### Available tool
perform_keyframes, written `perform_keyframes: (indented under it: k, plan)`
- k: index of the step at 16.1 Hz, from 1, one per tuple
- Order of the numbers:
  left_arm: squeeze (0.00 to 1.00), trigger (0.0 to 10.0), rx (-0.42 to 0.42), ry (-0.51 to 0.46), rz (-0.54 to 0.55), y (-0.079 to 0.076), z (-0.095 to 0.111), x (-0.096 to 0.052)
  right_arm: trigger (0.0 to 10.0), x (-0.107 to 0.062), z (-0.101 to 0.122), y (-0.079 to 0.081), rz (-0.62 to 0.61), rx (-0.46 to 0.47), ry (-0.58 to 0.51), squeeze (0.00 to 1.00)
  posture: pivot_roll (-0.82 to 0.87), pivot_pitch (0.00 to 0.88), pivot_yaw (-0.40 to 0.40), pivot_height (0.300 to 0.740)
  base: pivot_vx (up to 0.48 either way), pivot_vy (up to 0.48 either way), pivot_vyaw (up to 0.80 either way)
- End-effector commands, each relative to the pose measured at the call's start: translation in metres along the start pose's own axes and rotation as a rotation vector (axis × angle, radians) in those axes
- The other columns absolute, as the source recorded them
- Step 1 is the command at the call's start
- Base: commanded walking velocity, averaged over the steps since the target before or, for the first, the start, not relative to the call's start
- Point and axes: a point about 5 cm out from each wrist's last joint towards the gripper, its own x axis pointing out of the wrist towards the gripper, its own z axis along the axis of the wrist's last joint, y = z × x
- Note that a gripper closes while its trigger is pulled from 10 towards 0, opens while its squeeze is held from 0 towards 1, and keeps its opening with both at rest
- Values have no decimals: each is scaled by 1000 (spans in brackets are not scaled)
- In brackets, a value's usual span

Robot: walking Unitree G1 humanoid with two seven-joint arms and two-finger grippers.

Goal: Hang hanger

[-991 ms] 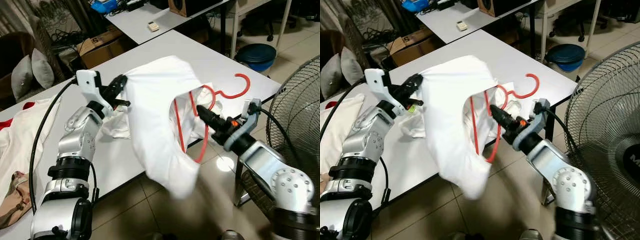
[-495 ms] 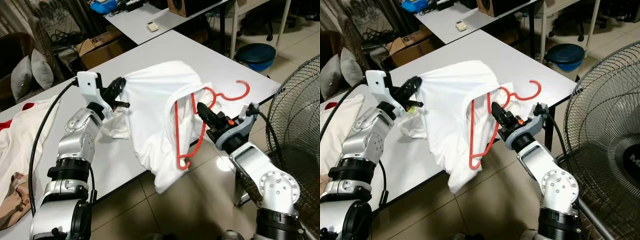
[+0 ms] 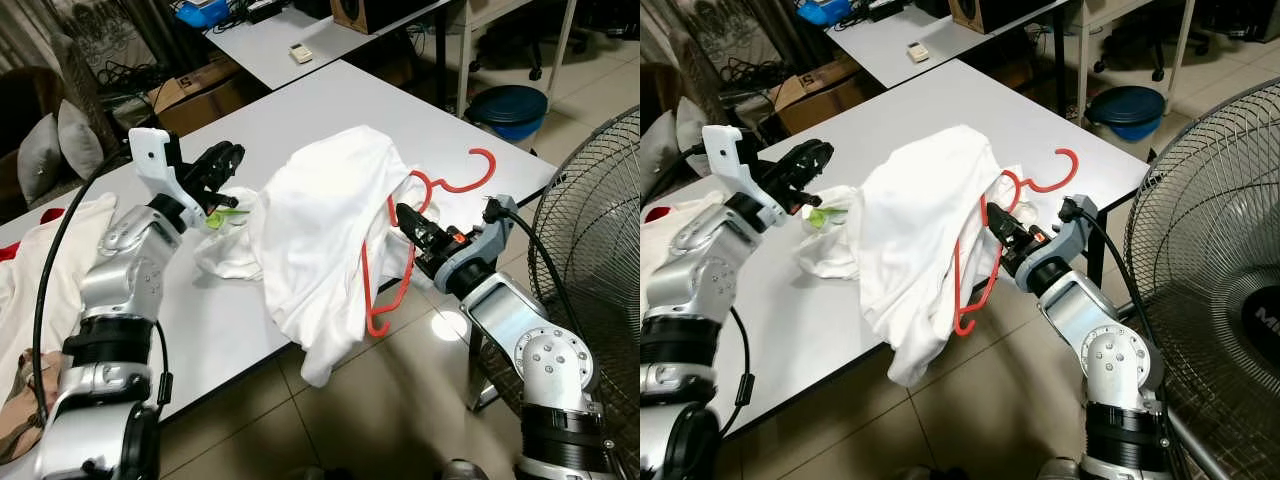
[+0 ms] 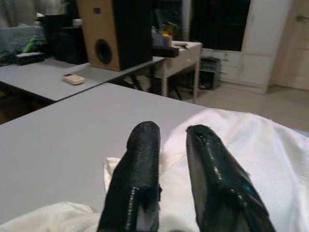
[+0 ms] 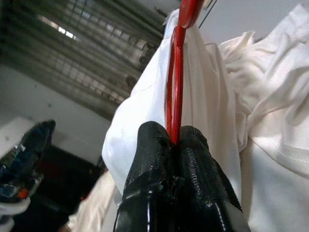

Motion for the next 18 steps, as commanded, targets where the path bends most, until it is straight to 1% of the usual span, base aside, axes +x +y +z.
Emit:
perform_keyframes:
  k: [1,2,3,4,5,6,7,9,10,11,12,13,14,15,16,18]
  plan:
    - [1000,10000,24,18,-8,3,4,-7,10000,4,-3,7,37,-23,19,0,-133,34,304,740,0,0,0]
    - [1000,10000,28,28,-20,1,3,-8,10000,4,-3,6,36,-33,20,0,-133,34,304,740,0,0,0]
    - [1000,10000,46,101,-221,-22,-3,-16,10000,3,-1,6,44,-47,20,0,-138,35,307,740,0,0,0]
    - [1000,10000,95,189,-414,-44,-11,-27,10000,2,1,5,48,-48,16,0,-138,36,306,740,0,0,0]
    - [1000,10000,143,248,-497,-54,-19,-33,10000,2,2,4,47,-45,13,0,-135,35,303,740,0,0,0]
    - [1000,10000,143,248,-497,-54,-19,-33,10000,2,2,4,47,-45,13,0,-135,35,303,740,0,0,0]
    - [1000,10000,210,342,-603,-71,-39,-41,10000,4,3,0,40,-38,8,0,-128,36,295,740,0,0,0]
    - [1000,10000,291,403,-621,-84,-62,-42,10000,8,5,-4,9,-24,-16,0,-128,36,297,740,0,0,0]
    - [1000,10000,322,436,-633,-88,-68,-44,10000,9,6,-6,0,-23,-24,0,-130,36,298,740,0,0,0]
    - [1000,10000,332,449,-640,-89,-69,-46,10000,9,7,-6,-1,-23,-26,0,-130,36,298,740,0,0,0]
    - [1000,10000,393,488,-600,-87,-78,-46,10000,9,8,-6,-3,-24,-33,0,-130,37,299,740,0,0,0]
    - [651,10000,430,504,-575,-87,-83,-45,10000,10,9,-6,-5,-26,-36,0,-133,38,300,740,0,0,0]
    - [651,10000,440,504,-569,-88,-85,-45,10000,10,9,-6,-6,-26,-37,0,-134,38,300,740,0,0,0]
    - [0,10000,442,481,-543,-93,-90,-42,10000,10,9,-6,-6,-27,-39,0,-136,39,301,740,0,0,0]
    - [0,10000,460,451,-528,-100,-97,-38,10000,11,10,-6,-5,-27,-42,0,-137,40,299,740,0,0,0]
    - [0,10000,526,430,-511,-104,-107,-32,10000,12,10,-6,-3,-27,-43,0,-140,40,298,740,0,0,0]
